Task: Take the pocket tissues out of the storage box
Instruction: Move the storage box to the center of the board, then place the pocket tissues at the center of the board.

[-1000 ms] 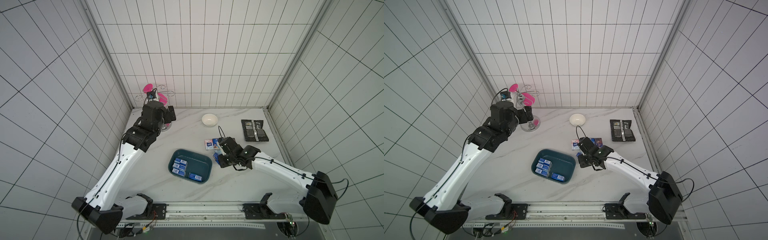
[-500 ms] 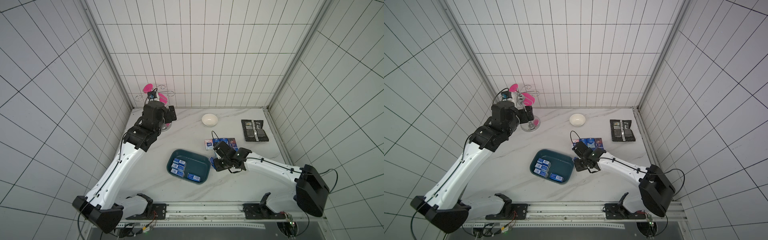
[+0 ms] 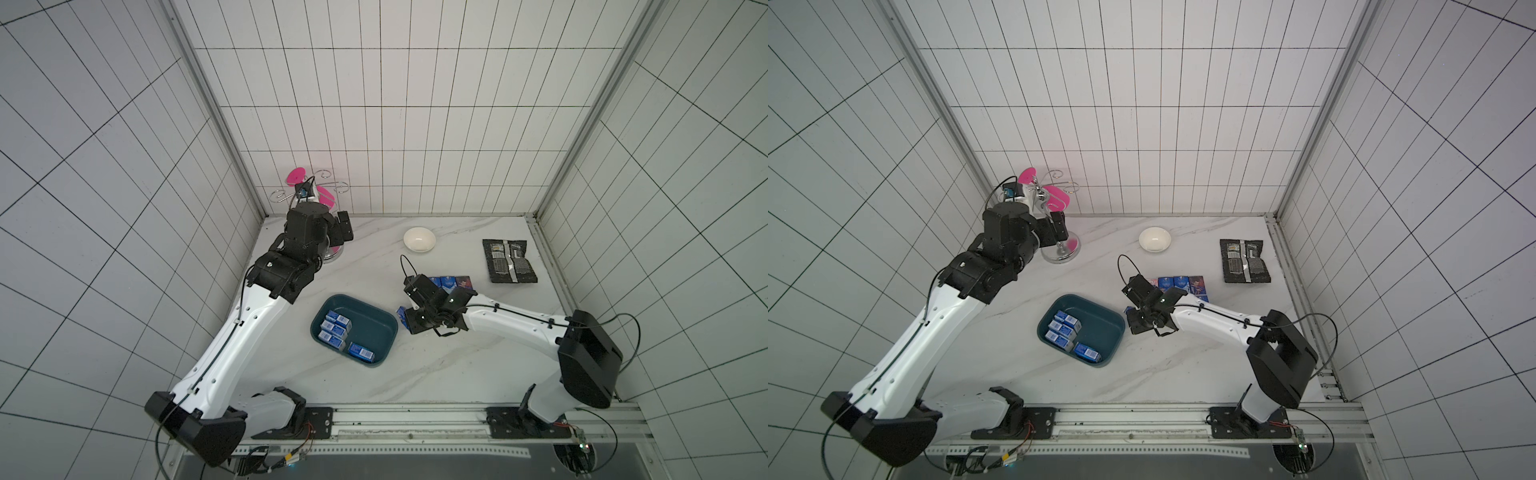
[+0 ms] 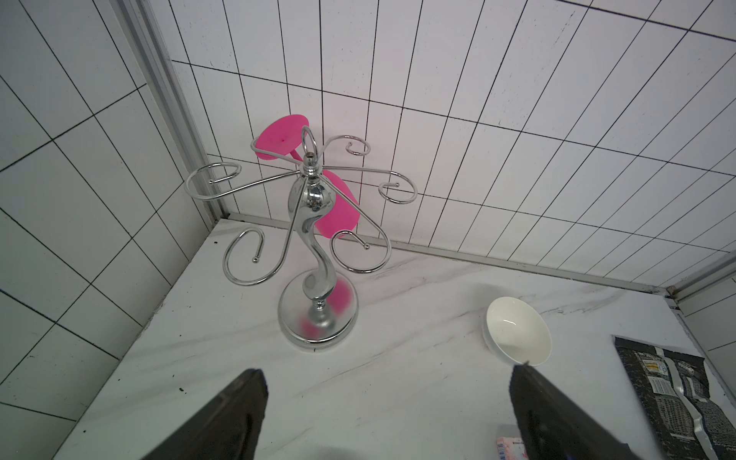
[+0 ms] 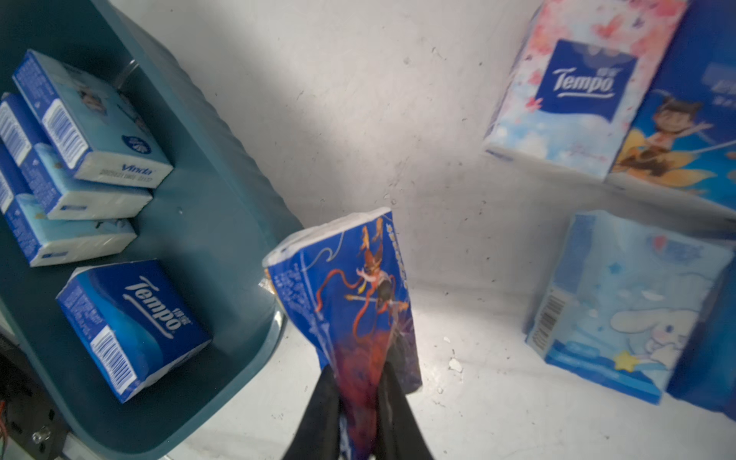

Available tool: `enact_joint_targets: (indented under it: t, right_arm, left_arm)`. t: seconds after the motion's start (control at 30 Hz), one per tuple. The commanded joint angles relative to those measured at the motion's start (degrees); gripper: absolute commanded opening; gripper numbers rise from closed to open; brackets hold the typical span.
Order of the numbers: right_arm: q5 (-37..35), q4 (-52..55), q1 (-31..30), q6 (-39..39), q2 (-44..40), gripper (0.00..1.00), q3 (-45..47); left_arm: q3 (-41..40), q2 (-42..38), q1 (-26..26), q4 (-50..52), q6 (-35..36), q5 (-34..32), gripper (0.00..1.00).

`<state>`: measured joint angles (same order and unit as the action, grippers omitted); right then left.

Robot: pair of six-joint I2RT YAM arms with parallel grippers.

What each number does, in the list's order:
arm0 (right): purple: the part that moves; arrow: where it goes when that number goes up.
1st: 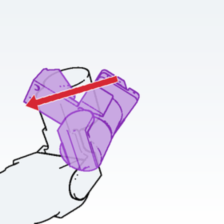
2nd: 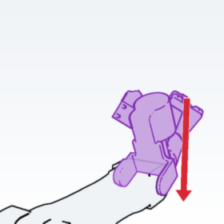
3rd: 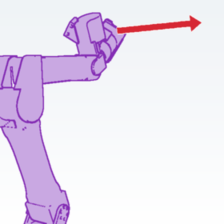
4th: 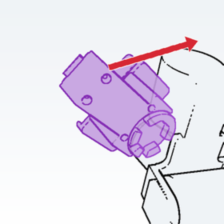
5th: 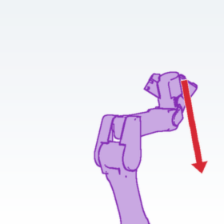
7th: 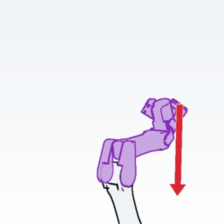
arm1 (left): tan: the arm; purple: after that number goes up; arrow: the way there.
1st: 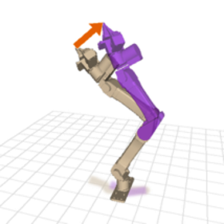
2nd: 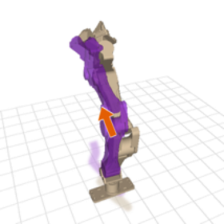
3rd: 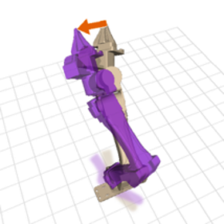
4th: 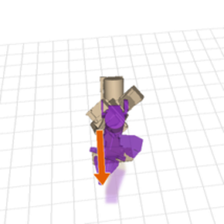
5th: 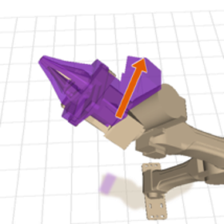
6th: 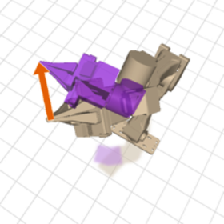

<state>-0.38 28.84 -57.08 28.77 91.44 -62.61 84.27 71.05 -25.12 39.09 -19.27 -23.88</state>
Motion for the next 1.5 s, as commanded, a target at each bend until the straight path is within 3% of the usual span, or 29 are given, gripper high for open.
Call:
enact_joint_targets:
  t: [0.0,0.3,0.5,0.7,1.07,1.17,1.3,1.47]
  right_arm:
    - [-6.78,-0.20,0.56,2.71,0.92,0.16,-1.53]
    - [-12.84,-4.04,0.13,7.94,6.40,0.18,-1.03]
    - [-14.65,-3.07,0.08,9.01,8.49,0.24,-2.24]
    - [-13.41,-3.22,0.12,8.77,9.89,0.39,-3.57]
    - [-9.36,-3.33,0.13,6.59,7.48,0.43,-7.16]
    - [-6.88,-5.47,0.07,5.55,7.76,0.38,-6.74]
    - [-3.27,-7.99,0.13,5.06,9.25,0.21,-7.08]
    - [-0.24,-8.62,0.08,4.54,11.76,0.12,-9.30]
  left_arm:
    - [-0.53,-0.46,-0.25,-1.21,-0.04,0.57,0.98]
    - [-0.72,-1.76,-0.28,-0.36,0.28,-0.02,0.98]
    - [-1.29,-3.15,-0.28,-0.01,0.18,0.06,0.98]
    - [-1.56,-3.55,-0.28,0.16,0.03,-0.03,0.98]
    - [-1.30,-3.05,-0.28,0.28,0.08,-0.47,0.98]
    - [-1.35,-3.10,-0.30,0.28,-0.29,-0.16,0.98]
    - [-1.01,-3.28,-0.54,0.81,-0.41,-0.64,0.98]
    - [-0.71,-3.02,-0.63,1.31,-0.34,-0.82,0.98]
